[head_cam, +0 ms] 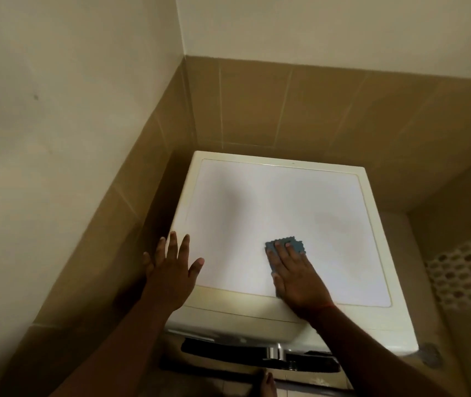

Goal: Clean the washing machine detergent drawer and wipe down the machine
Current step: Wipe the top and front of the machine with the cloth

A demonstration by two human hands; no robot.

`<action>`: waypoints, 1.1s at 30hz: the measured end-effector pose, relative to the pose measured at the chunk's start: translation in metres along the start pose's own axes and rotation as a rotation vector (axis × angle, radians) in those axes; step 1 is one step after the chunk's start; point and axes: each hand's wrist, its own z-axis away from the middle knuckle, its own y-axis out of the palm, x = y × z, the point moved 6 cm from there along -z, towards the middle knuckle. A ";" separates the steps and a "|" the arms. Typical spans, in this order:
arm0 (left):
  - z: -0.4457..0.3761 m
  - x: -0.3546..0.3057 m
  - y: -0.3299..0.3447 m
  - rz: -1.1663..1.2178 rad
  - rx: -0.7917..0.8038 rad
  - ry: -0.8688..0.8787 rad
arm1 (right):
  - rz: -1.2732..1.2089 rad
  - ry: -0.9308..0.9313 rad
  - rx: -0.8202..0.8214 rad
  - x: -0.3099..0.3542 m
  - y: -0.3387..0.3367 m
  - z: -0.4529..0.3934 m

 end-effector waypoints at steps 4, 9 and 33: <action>-0.002 -0.029 0.001 0.009 -0.014 -0.010 | -0.061 0.343 -0.068 -0.051 -0.007 0.006; -0.005 -0.068 0.004 0.005 -0.014 -0.016 | -0.010 0.023 -0.019 -0.054 -0.005 0.000; -0.038 -0.018 0.003 0.001 0.044 -0.055 | -0.079 0.068 -0.063 0.037 0.001 -0.076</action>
